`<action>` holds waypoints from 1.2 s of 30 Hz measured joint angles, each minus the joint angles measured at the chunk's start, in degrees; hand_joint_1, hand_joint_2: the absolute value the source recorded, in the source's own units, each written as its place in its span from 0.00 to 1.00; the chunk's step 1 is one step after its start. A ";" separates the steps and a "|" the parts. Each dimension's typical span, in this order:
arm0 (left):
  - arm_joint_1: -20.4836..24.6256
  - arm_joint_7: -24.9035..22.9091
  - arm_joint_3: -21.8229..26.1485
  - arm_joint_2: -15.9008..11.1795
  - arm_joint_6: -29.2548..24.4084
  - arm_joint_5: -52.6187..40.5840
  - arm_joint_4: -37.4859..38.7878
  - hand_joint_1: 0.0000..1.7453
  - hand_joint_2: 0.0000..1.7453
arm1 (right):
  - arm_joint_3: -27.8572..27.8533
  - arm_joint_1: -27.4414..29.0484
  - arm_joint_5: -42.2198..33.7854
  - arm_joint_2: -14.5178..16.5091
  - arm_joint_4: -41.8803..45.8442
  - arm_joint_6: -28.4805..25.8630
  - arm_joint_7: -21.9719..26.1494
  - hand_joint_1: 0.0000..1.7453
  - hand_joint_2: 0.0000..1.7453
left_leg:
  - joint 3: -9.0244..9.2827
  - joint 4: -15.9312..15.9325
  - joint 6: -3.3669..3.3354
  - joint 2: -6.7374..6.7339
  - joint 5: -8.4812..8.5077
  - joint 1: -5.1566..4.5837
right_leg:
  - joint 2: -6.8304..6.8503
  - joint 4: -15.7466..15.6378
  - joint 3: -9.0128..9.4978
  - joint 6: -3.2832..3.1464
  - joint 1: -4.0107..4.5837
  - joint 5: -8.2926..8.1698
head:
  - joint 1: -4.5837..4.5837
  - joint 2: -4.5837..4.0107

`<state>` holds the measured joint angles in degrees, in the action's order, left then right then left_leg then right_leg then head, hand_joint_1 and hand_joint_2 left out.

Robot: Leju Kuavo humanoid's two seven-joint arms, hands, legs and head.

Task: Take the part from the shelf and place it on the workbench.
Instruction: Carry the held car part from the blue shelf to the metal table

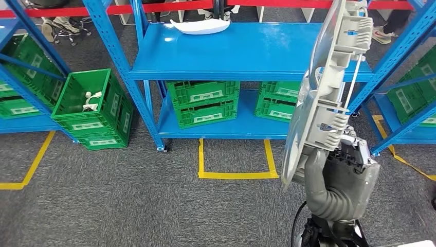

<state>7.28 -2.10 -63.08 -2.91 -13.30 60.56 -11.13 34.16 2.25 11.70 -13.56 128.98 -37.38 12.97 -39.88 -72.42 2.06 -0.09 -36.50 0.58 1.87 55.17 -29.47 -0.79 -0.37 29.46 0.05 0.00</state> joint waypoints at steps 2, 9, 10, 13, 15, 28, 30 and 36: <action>-0.10 0.16 0.00 0.00 0.01 -0.02 0.00 0.00 1.00 | 0.00 -0.03 0.02 -0.01 -0.09 -0.01 -0.07 1.00 1.00 | 1.03 1.54 -0.34 -0.34 2.11 -0.12 | 1.18 0.32 -0.02 -0.17 0.39 0.19 | -0.36 0.00; 0.00 0.16 0.00 0.05 0.01 -0.18 -0.01 0.00 1.00 | 0.08 -0.04 0.17 -0.04 -0.13 -0.07 -0.27 1.00 1.00 | 7.20 14.65 -2.80 -3.32 7.02 -1.43 | 4.45 1.45 -0.27 0.75 1.09 1.14 | -0.49 0.00; 0.00 0.11 0.00 0.04 0.01 -0.19 0.00 0.00 1.00 | 0.10 -0.05 0.18 -0.04 -0.12 -0.08 -0.30 1.00 1.00 | 7.16 14.80 -3.06 -2.56 7.24 -1.24 | 3.85 1.99 -0.37 1.08 0.97 1.79 | -0.43 0.00; 0.12 0.05 0.00 0.15 -0.03 -0.21 -0.01 0.00 1.00 | 0.16 0.00 0.20 -0.08 -0.12 -0.13 -0.39 1.00 1.00 | 6.98 15.05 -3.71 -0.32 7.79 -0.77 | -0.46 10.14 -3.40 2.13 0.35 6.88 | 0.37 0.00; 0.07 0.04 0.00 0.31 -0.02 -0.21 -0.02 0.00 1.00 | 0.20 0.04 0.18 -0.11 -0.14 -0.15 -0.43 1.00 1.00 | 6.89 15.02 -3.79 1.22 7.96 -0.75 | -1.46 16.95 -6.20 2.52 0.08 9.51 | 0.87 0.00; -0.19 0.03 -0.01 0.40 -0.31 -0.96 0.00 0.00 1.00 | 0.33 -0.22 -0.15 -0.16 -0.01 -0.17 -1.10 1.00 1.00 | 1.72 7.21 -0.73 0.37 4.19 -0.67 | -2.20 0.93 -0.31 -0.03 -0.64 0.42 | 0.25 0.00; -0.10 0.04 -0.02 0.72 -0.59 -1.74 -0.02 0.00 1.00 | 0.04 0.08 -0.66 -0.57 0.16 -0.36 -1.62 1.00 1.00 | -1.34 0.18 -0.35 -0.20 1.16 -0.26 | -0.70 0.96 -0.37 -0.15 -0.42 0.44 | -0.36 0.00; -0.07 0.90 -0.02 2.46 -2.69 -3.08 -0.05 0.00 1.00 | -2.78 1.75 -5.77 -3.11 1.61 -0.32 -1.63 1.00 1.00 | 6.06 12.65 -1.00 -4.24 7.14 -0.66 | 2.64 1.56 -0.23 0.78 -0.02 1.03 | -0.74 0.00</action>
<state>7.21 -1.21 -63.10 -0.45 -15.99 57.48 -11.18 31.38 4.01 5.93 -16.67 130.60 -37.69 11.34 -33.83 -59.78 1.06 -4.33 -29.36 -0.08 4.51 56.73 -29.70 -0.02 -0.39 30.48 -0.69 0.00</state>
